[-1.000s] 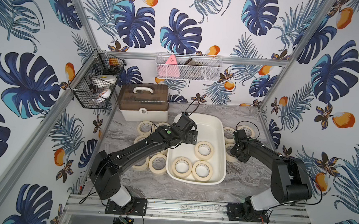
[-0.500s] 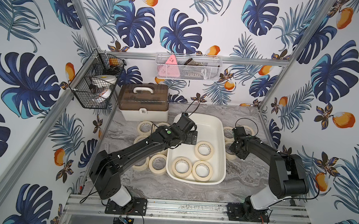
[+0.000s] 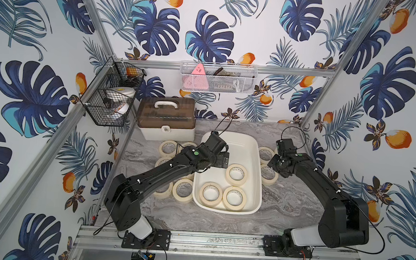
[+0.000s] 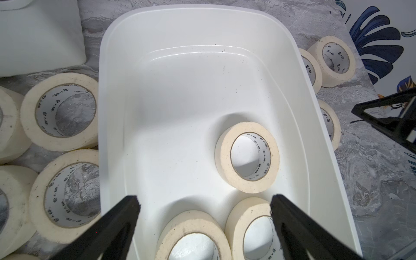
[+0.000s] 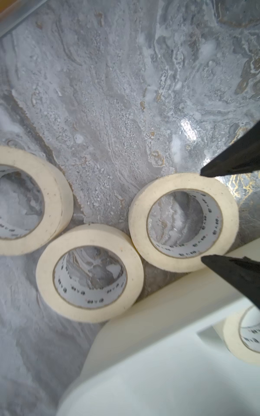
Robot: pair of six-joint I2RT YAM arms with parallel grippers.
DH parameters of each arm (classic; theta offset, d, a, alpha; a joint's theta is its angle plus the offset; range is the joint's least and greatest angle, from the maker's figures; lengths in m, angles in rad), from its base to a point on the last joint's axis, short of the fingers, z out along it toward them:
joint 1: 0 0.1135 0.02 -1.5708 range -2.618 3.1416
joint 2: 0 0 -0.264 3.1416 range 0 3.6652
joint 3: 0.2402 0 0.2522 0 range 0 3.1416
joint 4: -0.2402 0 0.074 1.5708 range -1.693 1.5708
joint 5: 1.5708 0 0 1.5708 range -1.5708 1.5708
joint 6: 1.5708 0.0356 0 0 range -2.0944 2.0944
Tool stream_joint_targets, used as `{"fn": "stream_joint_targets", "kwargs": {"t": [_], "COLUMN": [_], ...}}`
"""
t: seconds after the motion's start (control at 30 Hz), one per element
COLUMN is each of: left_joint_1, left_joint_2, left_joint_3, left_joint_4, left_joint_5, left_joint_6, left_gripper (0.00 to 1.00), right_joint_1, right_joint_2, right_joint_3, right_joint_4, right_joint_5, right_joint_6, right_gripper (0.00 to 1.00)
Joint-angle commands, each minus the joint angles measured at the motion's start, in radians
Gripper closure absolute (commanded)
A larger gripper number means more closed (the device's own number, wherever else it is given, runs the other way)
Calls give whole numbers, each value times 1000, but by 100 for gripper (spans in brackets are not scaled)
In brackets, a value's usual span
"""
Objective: Take out the art tape in the storage box
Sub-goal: Place the art tape at the center of the board, then pick up the art tape from the storage box.
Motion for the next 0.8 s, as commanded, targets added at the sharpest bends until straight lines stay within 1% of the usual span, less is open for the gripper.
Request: {"fn": "stream_joint_targets", "kwargs": {"t": [0.0, 0.13, 0.2, 0.3, 0.37, 0.53, 0.6, 0.77], "left_joint_1": [3, 2, 3, 0, -7, -44, -49, -55], "left_joint_2": [4, 18, 34, 68, 97, 189, 226, 295], "left_joint_3": [4, -2, -4, -6, -6, 25, 29, 39], "left_joint_4": [9, 24, 35, 60, 76, 79, 91, 119], "left_joint_5": [16, 49, 65, 108, 130, 120, 133, 131], "left_joint_6": [-10, -19, -24, -40, -49, -66, -73, -95], "left_gripper": [1, 1, 1, 2, 3, 5, 8, 14], "right_joint_1": [1, 4, 15, 42, 57, 80, 90, 113], "right_joint_2": [-42, -99, -124, -150, -155, -142, -140, -136], "right_joint_3": [32, 60, 69, 70, 103, 111, 111, 112], "right_joint_4": [-54, -63, -61, -68, -75, -83, -79, -77], "right_joint_5": [-88, -181, -199, -192, -188, -201, -200, -150], "right_joint_6": [-79, -136, -156, -174, -181, -187, -186, -177], "right_gripper": [40, 37, 36, 36, 35, 35, 35, 36]}}
